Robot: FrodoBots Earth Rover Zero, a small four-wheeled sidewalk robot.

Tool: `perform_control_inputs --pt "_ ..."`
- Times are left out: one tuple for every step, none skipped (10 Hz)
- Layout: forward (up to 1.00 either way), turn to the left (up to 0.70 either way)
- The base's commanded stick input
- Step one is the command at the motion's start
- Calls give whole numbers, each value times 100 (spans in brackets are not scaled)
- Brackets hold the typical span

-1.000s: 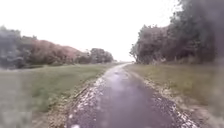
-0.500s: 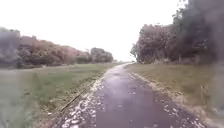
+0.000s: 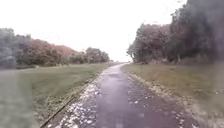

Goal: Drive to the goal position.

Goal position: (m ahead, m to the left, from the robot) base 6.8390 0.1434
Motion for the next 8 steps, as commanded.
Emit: perform_control_inputs --pt "100 -35" --pt "100 -21" --pt "100 -6" --pt "100 0" --pt "100 0" --pt "100 0" --pt "100 0" --pt "100 2"
